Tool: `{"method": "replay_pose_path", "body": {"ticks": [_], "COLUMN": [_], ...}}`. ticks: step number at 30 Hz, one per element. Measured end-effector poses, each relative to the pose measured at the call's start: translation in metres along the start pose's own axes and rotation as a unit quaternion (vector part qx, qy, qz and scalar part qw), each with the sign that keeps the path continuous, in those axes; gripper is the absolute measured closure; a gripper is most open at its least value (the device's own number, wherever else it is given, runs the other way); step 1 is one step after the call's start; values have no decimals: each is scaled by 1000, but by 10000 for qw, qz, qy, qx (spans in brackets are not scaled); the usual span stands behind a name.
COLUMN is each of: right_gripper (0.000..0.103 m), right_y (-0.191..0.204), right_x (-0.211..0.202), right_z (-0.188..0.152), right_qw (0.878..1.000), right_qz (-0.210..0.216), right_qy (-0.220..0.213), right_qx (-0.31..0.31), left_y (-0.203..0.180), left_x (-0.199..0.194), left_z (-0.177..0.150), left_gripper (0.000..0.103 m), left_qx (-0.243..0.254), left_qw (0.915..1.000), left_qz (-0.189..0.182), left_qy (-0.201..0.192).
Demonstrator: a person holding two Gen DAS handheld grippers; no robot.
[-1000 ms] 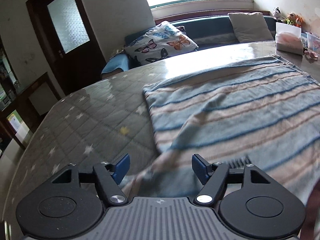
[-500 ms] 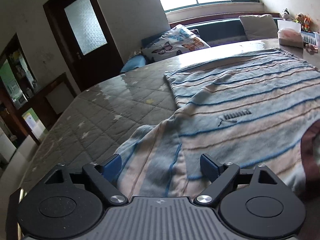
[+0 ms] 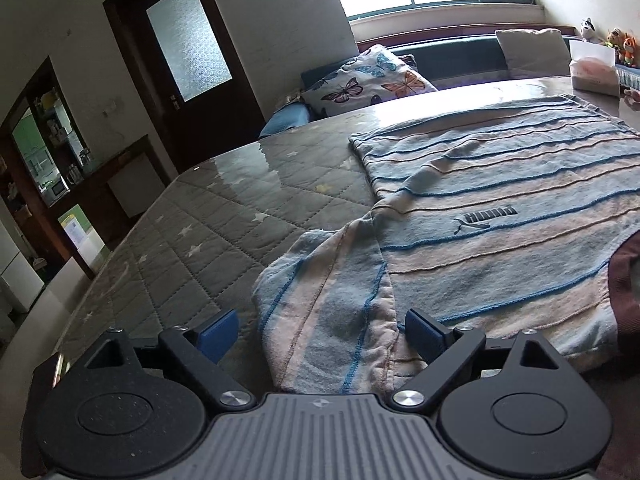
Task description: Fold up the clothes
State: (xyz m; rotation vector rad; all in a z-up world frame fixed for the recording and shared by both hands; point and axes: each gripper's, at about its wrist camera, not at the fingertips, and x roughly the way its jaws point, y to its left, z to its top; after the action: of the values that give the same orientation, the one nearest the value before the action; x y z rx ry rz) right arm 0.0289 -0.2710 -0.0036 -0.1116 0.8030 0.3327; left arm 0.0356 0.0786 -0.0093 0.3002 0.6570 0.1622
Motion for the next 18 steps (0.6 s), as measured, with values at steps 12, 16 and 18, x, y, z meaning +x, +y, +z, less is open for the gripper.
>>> {"method": "replay_pose_path", "body": {"ticks": [12, 16, 18], "right_gripper": [23, 26, 30], "right_y": [-44, -58, -64], "right_x": [-3, -14, -15], "right_z": [-7, -13, -15], "right_qw": [9961, 9927, 9904], "right_qz": [-314, -443, -578], "right_qy": [-191, -312, -356], "right_qx": [803, 1078, 1202], "left_y": [-20, -38, -49], "left_x": [-24, -28, -30], "left_z": [22, 34, 40], "left_gripper": [4, 4, 3], "left_qx": [-28, 3, 30], "left_qw": [9988, 9970, 9957], "left_qz": [-321, -582, -716], "left_qy": [-361, -513, -588]}}
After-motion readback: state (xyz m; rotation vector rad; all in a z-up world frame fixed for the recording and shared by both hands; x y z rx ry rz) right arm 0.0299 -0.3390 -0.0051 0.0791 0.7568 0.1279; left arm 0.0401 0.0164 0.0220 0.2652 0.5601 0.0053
